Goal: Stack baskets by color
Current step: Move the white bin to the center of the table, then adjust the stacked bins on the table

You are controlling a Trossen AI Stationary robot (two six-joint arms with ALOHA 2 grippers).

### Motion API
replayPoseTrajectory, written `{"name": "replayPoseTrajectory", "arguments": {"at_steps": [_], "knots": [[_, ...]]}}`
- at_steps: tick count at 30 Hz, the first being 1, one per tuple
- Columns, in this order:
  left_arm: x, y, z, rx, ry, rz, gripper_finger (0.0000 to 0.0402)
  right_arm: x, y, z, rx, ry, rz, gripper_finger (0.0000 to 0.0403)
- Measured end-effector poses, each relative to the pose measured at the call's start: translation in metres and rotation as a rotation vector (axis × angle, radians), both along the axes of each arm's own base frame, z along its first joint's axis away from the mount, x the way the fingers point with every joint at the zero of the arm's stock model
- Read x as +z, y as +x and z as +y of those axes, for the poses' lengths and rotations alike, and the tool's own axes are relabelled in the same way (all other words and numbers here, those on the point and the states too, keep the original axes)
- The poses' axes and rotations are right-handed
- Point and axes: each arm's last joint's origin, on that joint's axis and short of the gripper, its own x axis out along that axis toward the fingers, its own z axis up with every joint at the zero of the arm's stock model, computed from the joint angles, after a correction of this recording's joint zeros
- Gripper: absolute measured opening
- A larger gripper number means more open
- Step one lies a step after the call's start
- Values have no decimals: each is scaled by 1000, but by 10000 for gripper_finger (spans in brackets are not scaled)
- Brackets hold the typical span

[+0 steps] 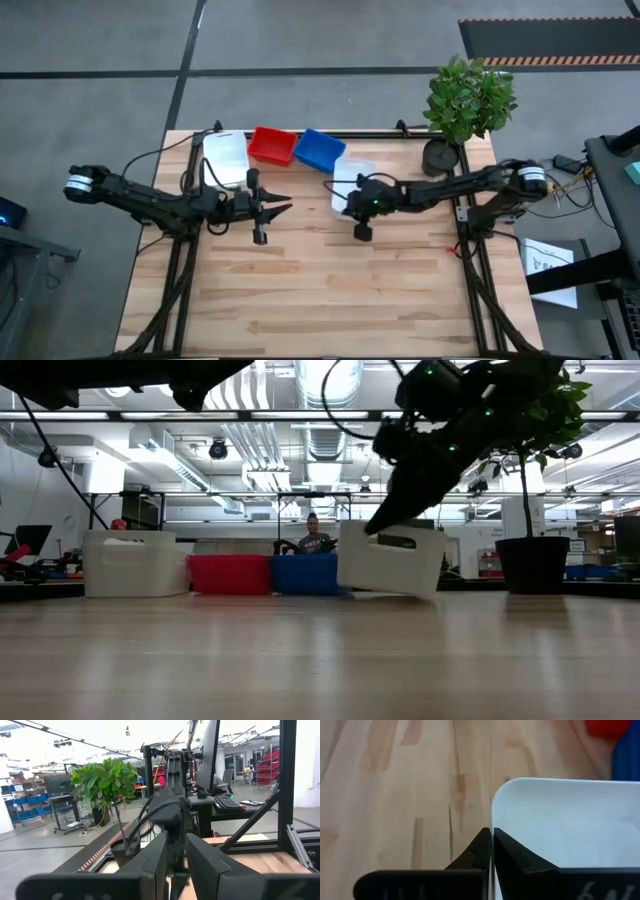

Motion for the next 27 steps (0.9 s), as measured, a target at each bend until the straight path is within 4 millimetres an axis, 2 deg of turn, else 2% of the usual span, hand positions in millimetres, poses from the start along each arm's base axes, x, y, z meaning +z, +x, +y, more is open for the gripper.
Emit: {"name": "replayPoseTrajectory", "arguments": {"at_steps": [4,8,13,21,27], "knots": [[2,0,0,0,-3,-19,58,-11,18,9,-27,46,69,9],[2,0,0,0,-3,-18,58,-13,36,19,-3,55,154,9],[1,0,0,-1,-5,-12,58,-6,48,28,28,56,244,30],[1,1,6,30,-23,4,58,23,47,28,23,50,310,115],[13,9,21,106,-42,76,53,48,26,29,29,45,334,152]]}}
